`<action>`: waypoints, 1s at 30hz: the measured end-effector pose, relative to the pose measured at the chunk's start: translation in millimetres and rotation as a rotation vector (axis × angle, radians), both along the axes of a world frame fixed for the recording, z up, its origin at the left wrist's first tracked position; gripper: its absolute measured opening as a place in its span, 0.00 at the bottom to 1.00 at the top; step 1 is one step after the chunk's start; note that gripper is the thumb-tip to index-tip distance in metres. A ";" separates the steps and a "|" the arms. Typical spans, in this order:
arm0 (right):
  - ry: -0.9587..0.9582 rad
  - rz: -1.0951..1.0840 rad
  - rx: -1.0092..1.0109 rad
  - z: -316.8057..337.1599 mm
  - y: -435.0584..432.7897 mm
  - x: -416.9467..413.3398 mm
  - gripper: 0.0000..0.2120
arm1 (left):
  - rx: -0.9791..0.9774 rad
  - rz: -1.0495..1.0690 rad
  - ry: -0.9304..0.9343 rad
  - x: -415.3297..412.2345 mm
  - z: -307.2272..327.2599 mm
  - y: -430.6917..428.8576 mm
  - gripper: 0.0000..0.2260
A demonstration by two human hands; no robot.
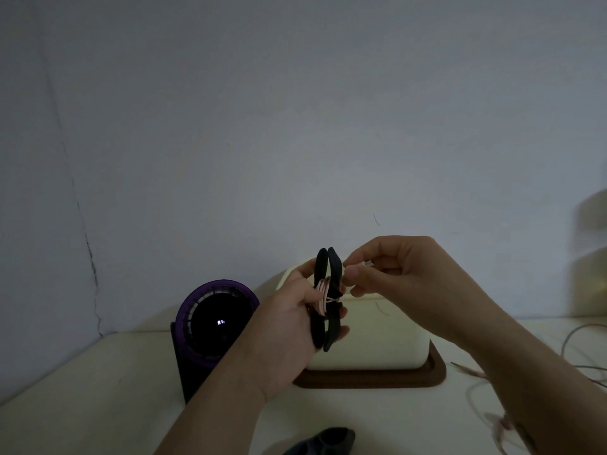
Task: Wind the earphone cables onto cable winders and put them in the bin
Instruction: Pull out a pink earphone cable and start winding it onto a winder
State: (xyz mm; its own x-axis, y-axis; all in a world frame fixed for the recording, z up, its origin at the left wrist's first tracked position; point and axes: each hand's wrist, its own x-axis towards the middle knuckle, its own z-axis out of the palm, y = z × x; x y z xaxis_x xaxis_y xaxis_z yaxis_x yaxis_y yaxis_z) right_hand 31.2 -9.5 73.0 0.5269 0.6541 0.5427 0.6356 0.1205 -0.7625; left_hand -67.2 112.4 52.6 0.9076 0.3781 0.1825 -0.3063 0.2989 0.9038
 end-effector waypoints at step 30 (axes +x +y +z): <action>0.171 -0.033 0.158 -2.2 -3.0 21.2 0.05 | 0.330 -0.093 -0.035 -2.5 -8.1 11.0 0.17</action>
